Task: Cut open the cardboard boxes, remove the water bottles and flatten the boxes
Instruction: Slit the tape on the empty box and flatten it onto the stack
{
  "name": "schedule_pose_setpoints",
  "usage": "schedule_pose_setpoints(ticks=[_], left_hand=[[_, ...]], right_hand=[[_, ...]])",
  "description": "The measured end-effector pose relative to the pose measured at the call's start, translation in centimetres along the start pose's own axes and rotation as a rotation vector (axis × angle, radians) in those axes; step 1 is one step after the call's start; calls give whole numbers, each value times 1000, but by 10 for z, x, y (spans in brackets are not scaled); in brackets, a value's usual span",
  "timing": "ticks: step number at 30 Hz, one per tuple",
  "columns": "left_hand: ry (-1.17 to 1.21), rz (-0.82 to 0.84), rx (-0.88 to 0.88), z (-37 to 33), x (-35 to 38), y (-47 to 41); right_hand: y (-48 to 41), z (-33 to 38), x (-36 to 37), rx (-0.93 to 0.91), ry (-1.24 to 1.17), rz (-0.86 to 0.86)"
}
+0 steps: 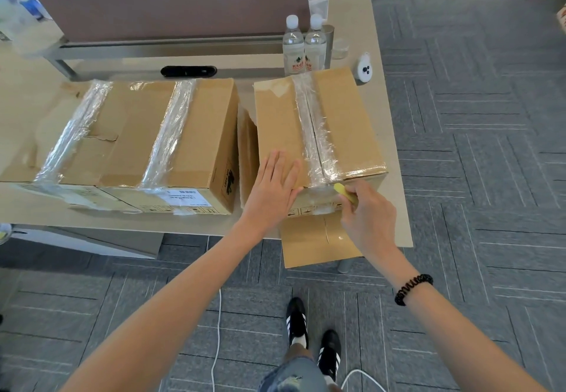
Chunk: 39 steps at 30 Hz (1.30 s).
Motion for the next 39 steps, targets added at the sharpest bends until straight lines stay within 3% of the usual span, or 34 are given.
schedule_pose_setpoints(ticks=[7,11,14,16,20,25,30,33,39], left_hand=[[0,2,-10,-2,-1,0],[-3,51,-15,-2,2,-1],[-6,43,-17,-2,1,-4],[-12,53,-3,-3,0,-3],[6,102,16,4,-1,-6],[11,157,37,10,-5,3],[42,223,15,13,-11,8],[128,249,-40,12,-18,8],[307,216,-151,6,-35,6]], right_hand=[[2,0,-2,15,6,10],[-18,-33,-28,211,-44,-71],[-19,-31,-39,36,9,4],[-10,-20,-35,13,-40,35],[-6,-26,-34,209,-298,26],[-6,-20,-34,471,-799,201],[-14,-20,-39,664,-899,356],[-19,-19,-46,686,-908,415],[-37,-17,-59,676,-849,356]])
Point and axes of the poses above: each hand's wrist, its own y-axis away from the middle knuckle, its own x-axis out of the palm, z = x × y, the point moved 4 cm from there along -y, towards the middle knuckle, and after that the axes turned 9 degrees about x, right-handed, at the moved point
